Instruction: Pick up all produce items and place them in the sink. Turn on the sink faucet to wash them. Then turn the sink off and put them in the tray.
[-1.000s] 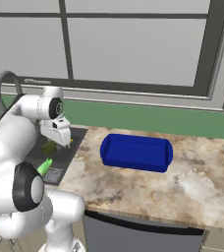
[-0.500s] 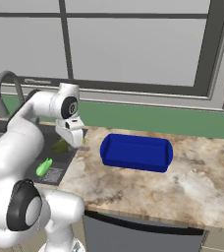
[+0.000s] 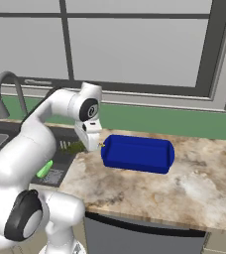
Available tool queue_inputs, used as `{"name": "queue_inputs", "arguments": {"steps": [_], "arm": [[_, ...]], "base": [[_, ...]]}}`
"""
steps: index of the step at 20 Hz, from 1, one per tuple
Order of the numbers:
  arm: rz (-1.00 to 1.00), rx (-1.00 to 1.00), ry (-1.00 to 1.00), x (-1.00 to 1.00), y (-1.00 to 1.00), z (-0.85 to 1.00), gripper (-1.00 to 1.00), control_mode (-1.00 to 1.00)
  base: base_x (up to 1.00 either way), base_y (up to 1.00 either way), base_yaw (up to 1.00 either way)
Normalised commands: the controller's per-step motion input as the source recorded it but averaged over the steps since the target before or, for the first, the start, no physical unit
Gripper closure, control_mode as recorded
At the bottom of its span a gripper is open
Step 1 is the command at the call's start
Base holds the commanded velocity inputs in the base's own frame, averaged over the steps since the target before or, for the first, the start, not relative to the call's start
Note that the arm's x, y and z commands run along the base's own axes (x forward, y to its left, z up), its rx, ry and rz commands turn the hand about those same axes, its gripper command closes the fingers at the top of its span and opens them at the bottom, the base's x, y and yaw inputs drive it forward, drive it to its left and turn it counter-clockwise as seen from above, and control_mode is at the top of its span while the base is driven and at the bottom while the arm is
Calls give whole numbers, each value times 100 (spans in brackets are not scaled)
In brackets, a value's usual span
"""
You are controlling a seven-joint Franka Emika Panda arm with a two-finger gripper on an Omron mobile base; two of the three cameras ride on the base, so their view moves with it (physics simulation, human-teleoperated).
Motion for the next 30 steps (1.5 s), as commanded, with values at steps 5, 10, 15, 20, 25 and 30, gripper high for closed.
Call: {"name": "queue_inputs", "arguments": {"steps": [5,10,15,20,25,30], "arm": [[-15,2,5,1,-60,12,100,-100],[-16,0,6,10,-56,4,100,-100],[-19,0,3,14,-43,0,100,-100],[-19,0,1,13,-19,0,100,-100],[-18,-3,0,16,-5,-9,100,-100],[-14,-8,0,38,0,-21,100,-100]], "base": [[0,0,0],[0,0,0],[0,0,0],[0,0,0],[0,0,0],[0,0,0]]}}
